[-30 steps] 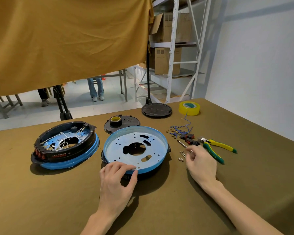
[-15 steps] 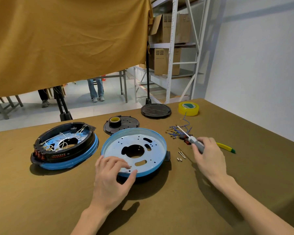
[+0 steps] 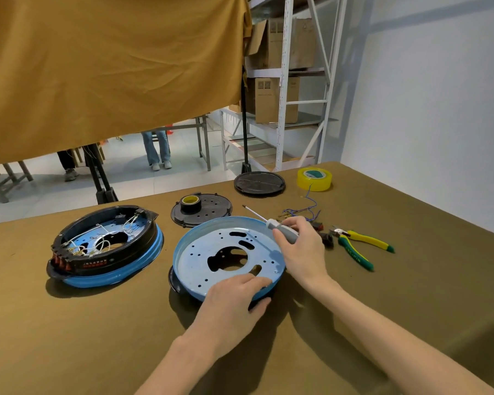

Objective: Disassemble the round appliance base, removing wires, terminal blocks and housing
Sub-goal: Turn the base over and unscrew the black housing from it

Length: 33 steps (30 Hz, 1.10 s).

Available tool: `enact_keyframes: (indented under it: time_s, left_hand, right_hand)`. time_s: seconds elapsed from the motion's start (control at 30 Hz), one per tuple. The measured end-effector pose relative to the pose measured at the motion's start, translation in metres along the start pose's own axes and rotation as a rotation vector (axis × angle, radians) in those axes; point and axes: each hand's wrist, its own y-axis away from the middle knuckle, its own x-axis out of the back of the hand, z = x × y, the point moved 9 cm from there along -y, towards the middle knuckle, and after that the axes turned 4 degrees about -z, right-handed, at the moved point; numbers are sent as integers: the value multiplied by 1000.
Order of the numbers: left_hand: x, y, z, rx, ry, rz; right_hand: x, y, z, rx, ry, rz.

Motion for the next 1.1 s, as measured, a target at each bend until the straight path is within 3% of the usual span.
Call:
enact_keyframes:
  time_s: [0.17,0.3,0.4,0.5,0.77,1.1]
  left_hand:
    - [-12,-3,-11,36,112,-122]
    - [-16,-11,-17,48,311,-225]
    - [-10,-20,-19,20,226,-229]
    - [-16,-22,-11,13,192,-210]
    - [-25,-22,-8,71,122,-112]
    - [-26,-21,-10,82,96,-92]
  right_hand:
    - [-1,-13,-1,-36,-58,-70]
    - [28,-30,-5,-116,-413,19]
    - [41,-39,-14,-96,-500,38]
    - [38,-43,-29,-38,-575,-54]
    - [36,-38,-52,167,-349,-63]
    - [34,-35,-56,254,-271,-74]
